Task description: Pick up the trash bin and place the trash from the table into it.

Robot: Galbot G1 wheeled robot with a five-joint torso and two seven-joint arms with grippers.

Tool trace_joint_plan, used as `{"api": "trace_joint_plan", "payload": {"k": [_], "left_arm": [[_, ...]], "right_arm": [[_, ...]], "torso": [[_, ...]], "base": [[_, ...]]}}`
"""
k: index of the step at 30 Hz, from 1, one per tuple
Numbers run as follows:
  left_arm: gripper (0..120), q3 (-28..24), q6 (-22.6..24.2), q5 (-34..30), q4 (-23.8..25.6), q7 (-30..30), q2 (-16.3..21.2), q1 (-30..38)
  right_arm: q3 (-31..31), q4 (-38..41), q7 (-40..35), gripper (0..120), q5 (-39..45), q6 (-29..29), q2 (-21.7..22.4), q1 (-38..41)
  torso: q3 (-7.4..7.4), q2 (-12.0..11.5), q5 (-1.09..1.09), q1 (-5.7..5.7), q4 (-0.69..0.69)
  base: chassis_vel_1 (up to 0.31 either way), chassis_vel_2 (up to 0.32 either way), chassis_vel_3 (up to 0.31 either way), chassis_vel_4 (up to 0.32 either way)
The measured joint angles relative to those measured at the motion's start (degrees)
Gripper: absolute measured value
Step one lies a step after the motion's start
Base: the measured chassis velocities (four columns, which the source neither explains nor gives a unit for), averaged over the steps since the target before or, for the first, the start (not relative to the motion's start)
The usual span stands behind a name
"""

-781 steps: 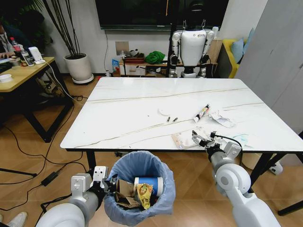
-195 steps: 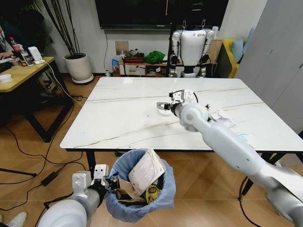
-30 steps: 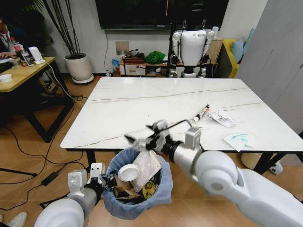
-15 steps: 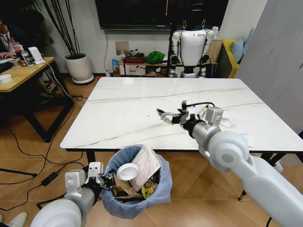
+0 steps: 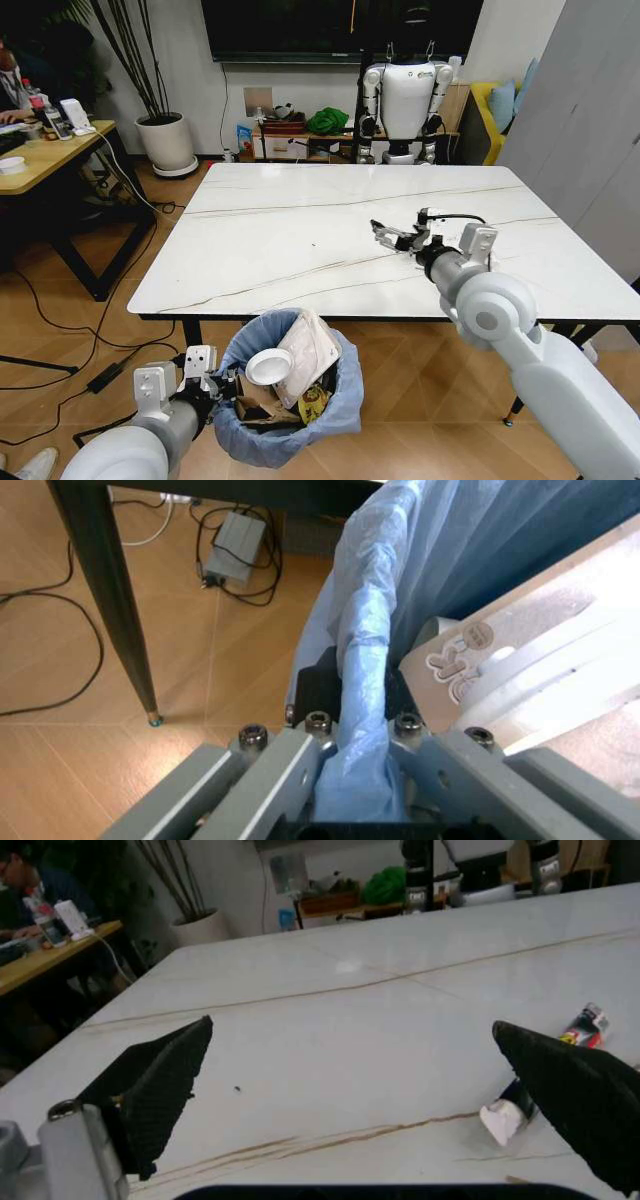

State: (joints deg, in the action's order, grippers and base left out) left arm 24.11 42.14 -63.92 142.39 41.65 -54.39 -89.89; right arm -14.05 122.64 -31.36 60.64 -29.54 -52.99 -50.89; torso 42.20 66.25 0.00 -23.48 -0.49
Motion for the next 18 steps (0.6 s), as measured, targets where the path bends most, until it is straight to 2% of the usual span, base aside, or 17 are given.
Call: {"api": "trace_joint_plan", "payload": {"k": [12, 18], "left_arm": [[0, -0.32, 0.0, 0.2, -0.2, -0.16, -0.59, 0.35], [0, -0.39, 0.0, 0.21, -0.26, -0.22, -0.47, 0.35]], "right_arm": [[-6.57, 2.21, 2.02, 100, -5.03, -0.06, -0.49, -5.96], [-8.04, 2.86, 2.73, 100, -6.38, -0.04, -1.0, -8.12]], "torso": [[0.0, 0.0, 0.0, 0.0, 0.0], [0.0, 0.0, 0.0, 0.0, 0.0]], "base": [[-0.002, -0.003, 0.004, 0.004], [-0.088, -0.068, 0.084, 0.079]]}}
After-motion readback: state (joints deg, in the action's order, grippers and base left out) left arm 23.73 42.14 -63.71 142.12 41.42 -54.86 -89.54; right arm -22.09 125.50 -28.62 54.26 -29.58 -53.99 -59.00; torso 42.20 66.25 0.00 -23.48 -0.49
